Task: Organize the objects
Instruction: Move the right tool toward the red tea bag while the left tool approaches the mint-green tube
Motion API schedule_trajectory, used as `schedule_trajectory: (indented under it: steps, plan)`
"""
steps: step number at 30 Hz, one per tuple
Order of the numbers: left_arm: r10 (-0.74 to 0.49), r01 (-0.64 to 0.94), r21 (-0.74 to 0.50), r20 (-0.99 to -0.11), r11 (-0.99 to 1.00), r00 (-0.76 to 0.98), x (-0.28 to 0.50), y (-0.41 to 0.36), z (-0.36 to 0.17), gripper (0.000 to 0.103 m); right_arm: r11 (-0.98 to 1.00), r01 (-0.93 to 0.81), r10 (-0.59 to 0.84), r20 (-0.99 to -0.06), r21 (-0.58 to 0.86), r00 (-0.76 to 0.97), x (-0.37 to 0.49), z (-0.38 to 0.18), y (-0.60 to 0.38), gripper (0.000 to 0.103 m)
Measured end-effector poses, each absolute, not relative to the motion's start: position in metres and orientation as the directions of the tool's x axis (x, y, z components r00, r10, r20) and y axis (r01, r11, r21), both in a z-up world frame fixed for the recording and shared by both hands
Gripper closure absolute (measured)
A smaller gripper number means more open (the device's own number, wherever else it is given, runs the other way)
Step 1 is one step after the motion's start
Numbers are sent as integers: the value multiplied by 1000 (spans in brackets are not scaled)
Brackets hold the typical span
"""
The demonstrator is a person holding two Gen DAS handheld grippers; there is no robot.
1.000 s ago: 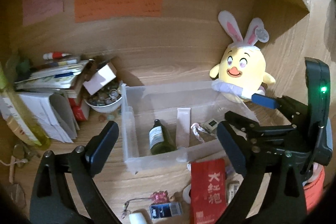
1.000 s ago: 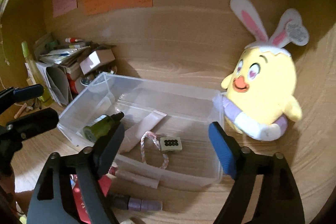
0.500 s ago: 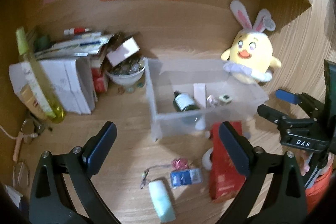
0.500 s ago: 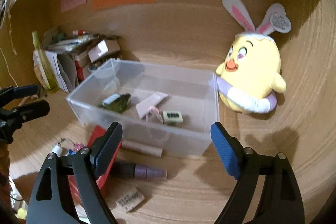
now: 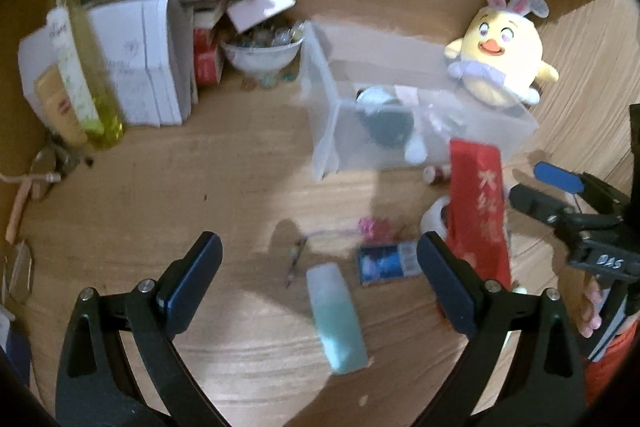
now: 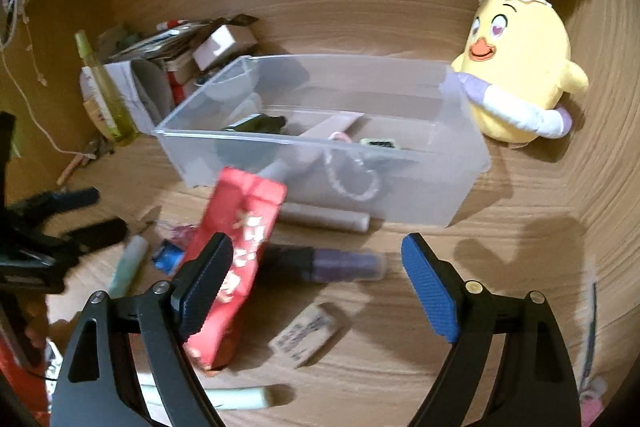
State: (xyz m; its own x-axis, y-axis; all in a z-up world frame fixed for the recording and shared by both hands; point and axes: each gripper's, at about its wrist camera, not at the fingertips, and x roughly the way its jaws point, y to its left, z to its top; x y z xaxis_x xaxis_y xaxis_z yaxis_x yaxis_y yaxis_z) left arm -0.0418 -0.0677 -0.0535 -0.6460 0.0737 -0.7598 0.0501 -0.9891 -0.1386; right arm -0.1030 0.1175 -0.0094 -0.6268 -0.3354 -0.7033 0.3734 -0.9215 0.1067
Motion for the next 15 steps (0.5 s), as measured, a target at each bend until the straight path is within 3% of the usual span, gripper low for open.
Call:
schedule_trajectory:
  steps: [15]
  plan:
    - [72,10,-102,-766,-995,-639,-16,-62,-67,8,-881,443,-406,-747,166,-527,-82,-38,66,19]
